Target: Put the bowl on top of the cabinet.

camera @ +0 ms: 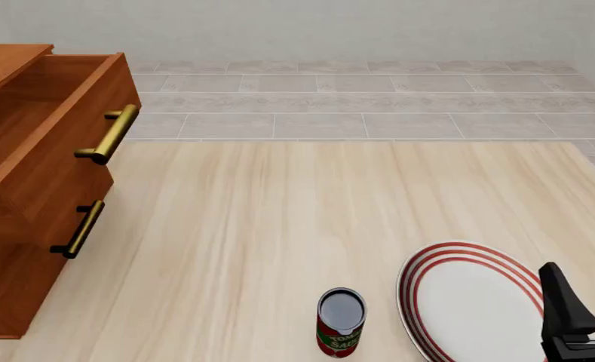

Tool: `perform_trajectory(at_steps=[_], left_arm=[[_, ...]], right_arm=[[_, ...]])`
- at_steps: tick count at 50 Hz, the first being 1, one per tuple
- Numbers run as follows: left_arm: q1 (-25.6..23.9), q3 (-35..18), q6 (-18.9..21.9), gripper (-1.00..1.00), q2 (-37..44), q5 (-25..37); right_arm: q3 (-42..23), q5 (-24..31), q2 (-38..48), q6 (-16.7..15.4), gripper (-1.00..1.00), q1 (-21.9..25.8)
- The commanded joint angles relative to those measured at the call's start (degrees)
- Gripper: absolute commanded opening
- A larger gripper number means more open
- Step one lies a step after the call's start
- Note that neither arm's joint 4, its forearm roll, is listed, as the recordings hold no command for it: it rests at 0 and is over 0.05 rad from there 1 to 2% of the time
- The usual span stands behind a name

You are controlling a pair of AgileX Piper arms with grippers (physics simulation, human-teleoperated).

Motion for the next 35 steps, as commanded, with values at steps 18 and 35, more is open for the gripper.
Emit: perform_trajectory(at_steps=[18, 35], left_arm=[[-2.68, -2.3, -0.33, 1.0, -2.24, 1.5], [-3.41, -3.25, -0.71, 1.0, -4.11, 2.09]], right_arm=[[-0.19, 0.25, 0.0, -0.19, 1.0, 0.21], [-0.17, 0.43, 0.0, -0.65, 1.0, 0.54]])
